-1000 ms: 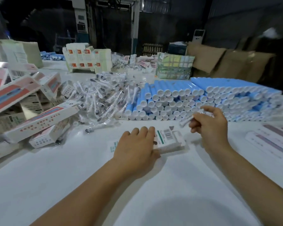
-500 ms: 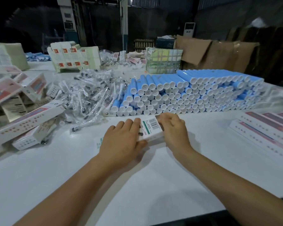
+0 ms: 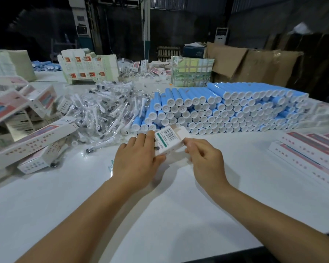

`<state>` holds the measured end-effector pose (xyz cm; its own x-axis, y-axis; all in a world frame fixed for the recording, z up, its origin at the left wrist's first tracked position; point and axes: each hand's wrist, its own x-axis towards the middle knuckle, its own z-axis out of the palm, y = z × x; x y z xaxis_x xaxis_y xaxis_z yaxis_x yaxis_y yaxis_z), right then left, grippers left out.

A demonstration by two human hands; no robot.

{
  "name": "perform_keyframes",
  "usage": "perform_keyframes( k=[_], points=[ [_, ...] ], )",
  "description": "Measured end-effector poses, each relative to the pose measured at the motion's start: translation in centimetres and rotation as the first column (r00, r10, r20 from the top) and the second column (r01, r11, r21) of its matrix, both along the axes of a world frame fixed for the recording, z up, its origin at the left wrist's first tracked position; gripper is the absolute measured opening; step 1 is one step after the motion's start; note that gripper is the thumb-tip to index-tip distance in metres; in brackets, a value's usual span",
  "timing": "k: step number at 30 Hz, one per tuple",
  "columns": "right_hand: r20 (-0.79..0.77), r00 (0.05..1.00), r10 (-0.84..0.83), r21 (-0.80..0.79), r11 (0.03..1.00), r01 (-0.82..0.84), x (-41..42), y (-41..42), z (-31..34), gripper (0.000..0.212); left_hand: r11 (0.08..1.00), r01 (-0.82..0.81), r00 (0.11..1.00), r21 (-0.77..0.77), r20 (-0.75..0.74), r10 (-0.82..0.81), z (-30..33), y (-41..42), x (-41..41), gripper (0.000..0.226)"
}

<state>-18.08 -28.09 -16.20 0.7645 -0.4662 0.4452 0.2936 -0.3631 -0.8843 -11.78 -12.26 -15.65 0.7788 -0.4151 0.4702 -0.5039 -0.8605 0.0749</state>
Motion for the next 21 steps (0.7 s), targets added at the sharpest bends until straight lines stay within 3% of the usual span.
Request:
perform_keyframes(
  k=[7, 16, 18, 21],
  points=[
    [-0.078, 0.997, 0.028, 0.015, 1.000, -0.026, 0.2, 0.2, -0.2, 0.025, 0.999, -0.004, 0.999, 0.041, 0.034, 0.002, -0.5, -0.7, -0.7, 0.073],
    [-0.177, 0.980, 0.086, -0.005, 0.996, -0.088, 1.1, -0.8, -0.2, 0.061, 0.990, 0.029, 0.997, 0.140, 0.069, -0.039, -0.9, -0.9, -1.4, 0.072],
    [-0.197, 0.977, 0.076, -0.010, 0.997, -0.079, 1.2, -0.7, 0.0, 0.052, 0.986, 0.032, 0.996, 0.164, 0.079, -0.046, -1.0, -1.0, -1.5, 0.072],
    [-0.189, 0.980, 0.053, 0.003, 0.999, -0.053, 1.2, -0.5, -0.1, 0.015, 0.985, 0.029, 0.996, 0.172, 0.079, -0.043, -0.9, -1.1, -1.7, 0.071]
  ],
)
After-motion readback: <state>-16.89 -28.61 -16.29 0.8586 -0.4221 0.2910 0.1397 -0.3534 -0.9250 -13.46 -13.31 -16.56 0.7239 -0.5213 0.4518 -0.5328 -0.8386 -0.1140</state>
